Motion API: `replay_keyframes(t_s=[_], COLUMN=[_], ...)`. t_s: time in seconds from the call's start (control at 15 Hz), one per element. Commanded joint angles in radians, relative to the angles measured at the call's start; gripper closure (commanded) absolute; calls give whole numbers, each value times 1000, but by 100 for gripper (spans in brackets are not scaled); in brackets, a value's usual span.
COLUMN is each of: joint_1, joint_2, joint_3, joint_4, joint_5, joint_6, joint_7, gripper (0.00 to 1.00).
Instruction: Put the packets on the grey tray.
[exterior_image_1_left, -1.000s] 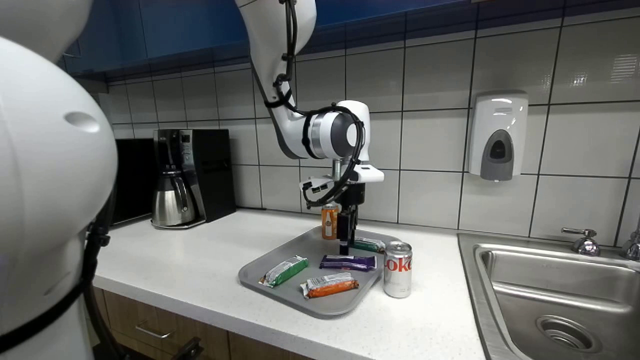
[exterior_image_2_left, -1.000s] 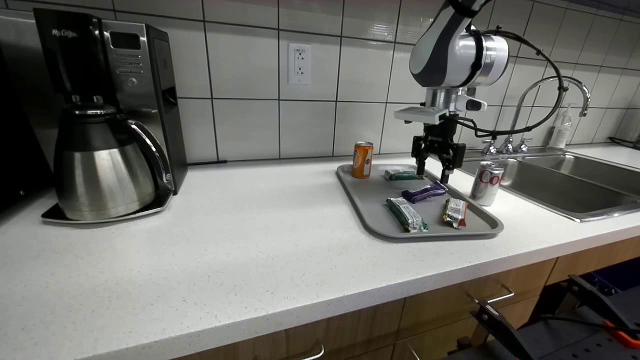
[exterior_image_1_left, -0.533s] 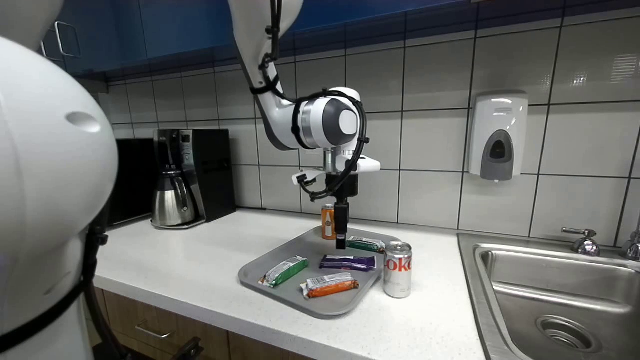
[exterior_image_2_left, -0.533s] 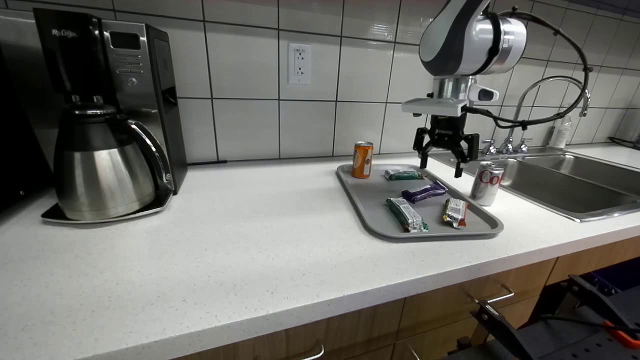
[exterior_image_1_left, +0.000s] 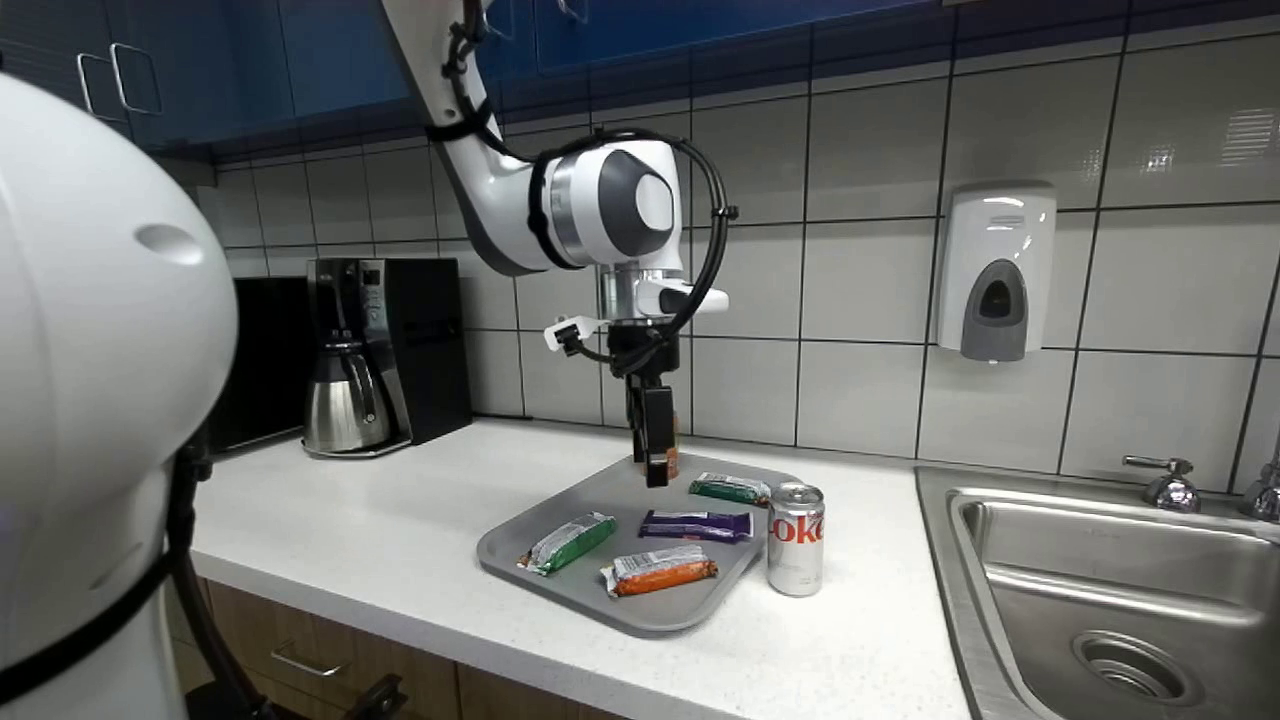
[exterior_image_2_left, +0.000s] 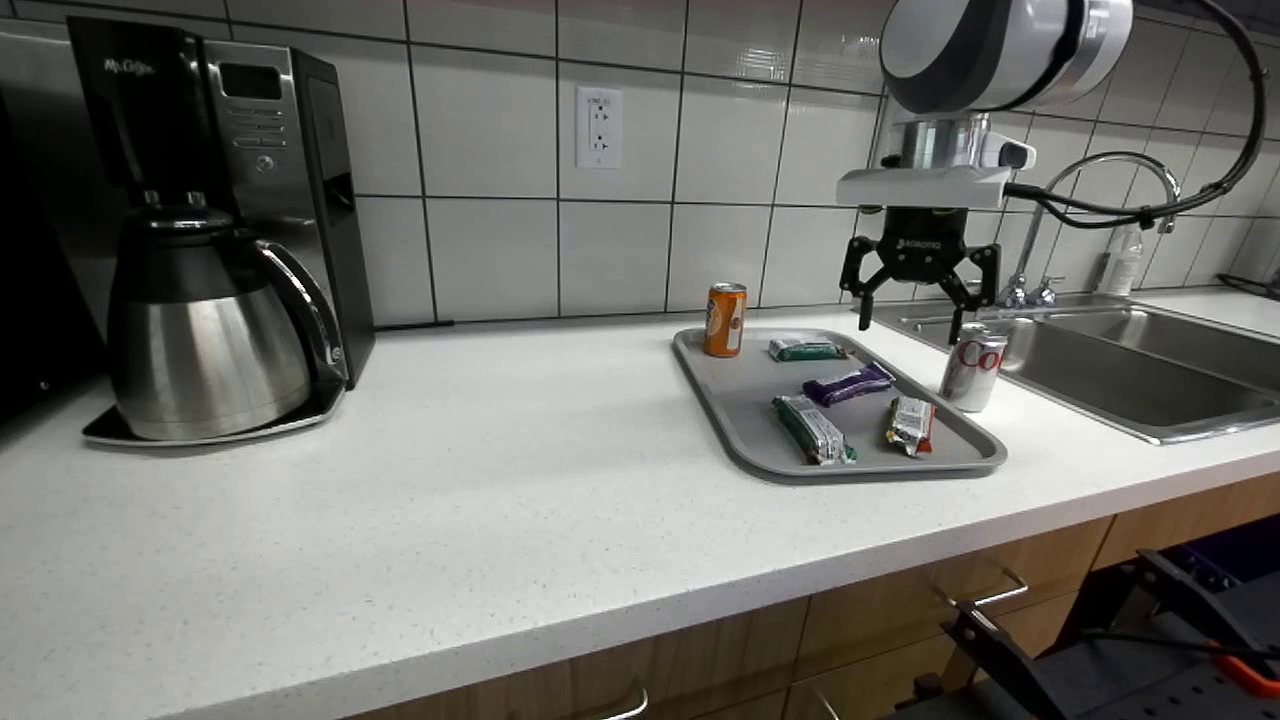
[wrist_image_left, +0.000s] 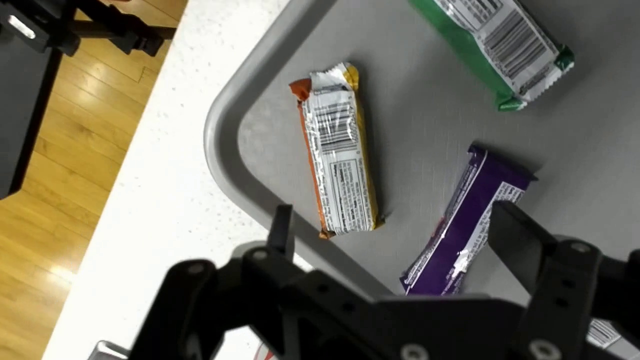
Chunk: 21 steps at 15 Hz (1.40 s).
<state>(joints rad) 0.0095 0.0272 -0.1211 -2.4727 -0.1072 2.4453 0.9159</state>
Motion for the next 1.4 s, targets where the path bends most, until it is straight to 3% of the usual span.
replay_keyframes(t_s=[0.0, 0.53, 0.87, 0.93, 1.33], joint_1=[-14, -23, -22, -38, -45], joint_2=[-143, -312, -352, -300, -295], joint_3=[39, 87, 93, 111, 119], joint_4=[-119, -217, -219, -200, -201], joint_5=[-16, 38, 77, 64, 64], joint_6=[2, -35, -130, -82, -84], joint_7=[-83, -313, -460, -393, -400], gripper=[0, 0, 0, 0, 0])
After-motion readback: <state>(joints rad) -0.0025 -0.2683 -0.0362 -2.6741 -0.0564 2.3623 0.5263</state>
